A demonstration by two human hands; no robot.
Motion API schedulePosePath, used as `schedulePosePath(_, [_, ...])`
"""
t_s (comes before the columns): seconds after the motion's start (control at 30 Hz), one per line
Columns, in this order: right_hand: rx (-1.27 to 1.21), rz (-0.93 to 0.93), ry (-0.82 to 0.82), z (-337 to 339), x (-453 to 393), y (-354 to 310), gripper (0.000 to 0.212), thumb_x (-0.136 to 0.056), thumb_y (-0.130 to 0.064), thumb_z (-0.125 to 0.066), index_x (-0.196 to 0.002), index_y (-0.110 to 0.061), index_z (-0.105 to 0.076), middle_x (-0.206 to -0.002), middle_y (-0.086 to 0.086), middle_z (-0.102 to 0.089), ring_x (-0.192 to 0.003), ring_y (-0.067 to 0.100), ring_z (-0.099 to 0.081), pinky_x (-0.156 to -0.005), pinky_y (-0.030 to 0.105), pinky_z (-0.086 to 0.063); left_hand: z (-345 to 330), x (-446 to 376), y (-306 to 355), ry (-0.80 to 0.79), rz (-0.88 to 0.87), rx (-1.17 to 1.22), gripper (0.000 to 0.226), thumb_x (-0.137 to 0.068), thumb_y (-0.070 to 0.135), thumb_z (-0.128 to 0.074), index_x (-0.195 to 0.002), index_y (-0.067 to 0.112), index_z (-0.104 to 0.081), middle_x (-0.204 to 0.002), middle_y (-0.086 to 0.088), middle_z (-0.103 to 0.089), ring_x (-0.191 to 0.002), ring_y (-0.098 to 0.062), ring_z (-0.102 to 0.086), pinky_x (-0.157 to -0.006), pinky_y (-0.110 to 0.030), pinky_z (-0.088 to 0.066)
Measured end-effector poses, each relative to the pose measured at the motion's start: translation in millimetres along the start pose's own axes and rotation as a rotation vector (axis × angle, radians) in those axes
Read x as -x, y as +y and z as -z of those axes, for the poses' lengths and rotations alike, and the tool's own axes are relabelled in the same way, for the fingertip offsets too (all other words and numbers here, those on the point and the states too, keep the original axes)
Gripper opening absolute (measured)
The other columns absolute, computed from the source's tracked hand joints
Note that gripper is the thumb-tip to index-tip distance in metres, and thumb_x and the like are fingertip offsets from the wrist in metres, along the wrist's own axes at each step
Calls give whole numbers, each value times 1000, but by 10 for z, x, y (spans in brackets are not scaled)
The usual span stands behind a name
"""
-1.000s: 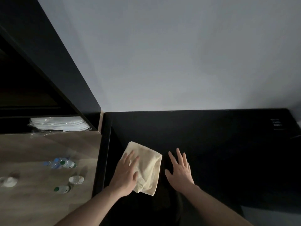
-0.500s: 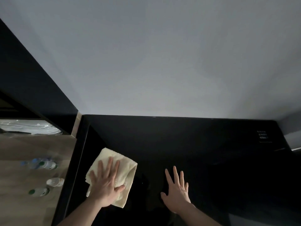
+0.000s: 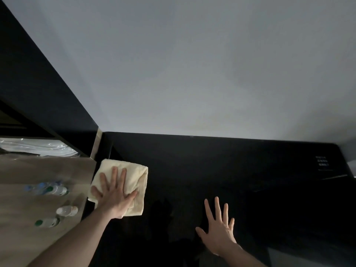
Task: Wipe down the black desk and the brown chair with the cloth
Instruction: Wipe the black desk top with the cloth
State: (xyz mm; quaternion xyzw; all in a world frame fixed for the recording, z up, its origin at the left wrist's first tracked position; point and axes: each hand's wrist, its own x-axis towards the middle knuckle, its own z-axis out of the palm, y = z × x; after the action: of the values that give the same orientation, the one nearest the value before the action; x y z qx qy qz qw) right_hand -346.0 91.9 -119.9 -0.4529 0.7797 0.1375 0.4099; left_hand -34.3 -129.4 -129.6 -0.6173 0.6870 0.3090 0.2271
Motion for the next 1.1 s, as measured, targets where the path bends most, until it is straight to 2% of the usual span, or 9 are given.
schedulePosePath(0.3, [69,41,63,-114,12,54,94,-99,-79,-26,-153,-39,40,-152,-4,60,-143,36,51,-122,68,18,-16,-53,45,-5,-18,16,93,-94,82,-15,-145,39,50,-153,8,59,-149,-42,41,-120,-74,12])
schedulePosePath(0.47, [97,109,175,-180,16,255,85,-101,-76,-23,-160,-43,28,-161,-10,49,-148,27,47,-126,60,18,-198,-28,320,26,-32,49,86,-102,70,-21,-154,38,38,-158,8,53,-149,-42,42,-118,-73,18])
schedulePosePath(0.6, [83,185,225,-178,27,581,80,-103,-71,-25,-164,-43,20,-165,-12,43,-153,19,39,-127,52,17,-370,14,659,42,-50,31,81,-103,66,-19,-152,38,40,-159,8,51,-150,-45,38,-119,-72,16])
schedulePosePath(0.7, [45,181,260,-123,28,914,80,-103,-71,-27,-164,-44,18,-166,-11,41,-153,19,40,-127,51,18,-496,73,1019,35,-38,21,81,-104,66,-17,-151,37,42,-160,6,50,-151,-47,36,-119,-73,15])
schedulePosePath(0.83, [31,147,285,71,18,1547,80,-104,-70,-26,-160,-45,26,-163,-12,45,-151,19,43,-127,51,19,-740,189,1657,43,-38,32,80,-105,64,-16,-151,35,43,-162,5,48,-150,-48,37,-121,-72,14])
schedulePosePath(1.1, [-23,65,310,375,185,3113,81,-104,-71,-29,-163,-45,20,-166,-12,40,-154,20,38,-126,50,18,-1398,557,3488,6,-115,62,84,-105,64,-18,-150,33,45,-158,2,53,-143,-49,46,-117,-75,17])
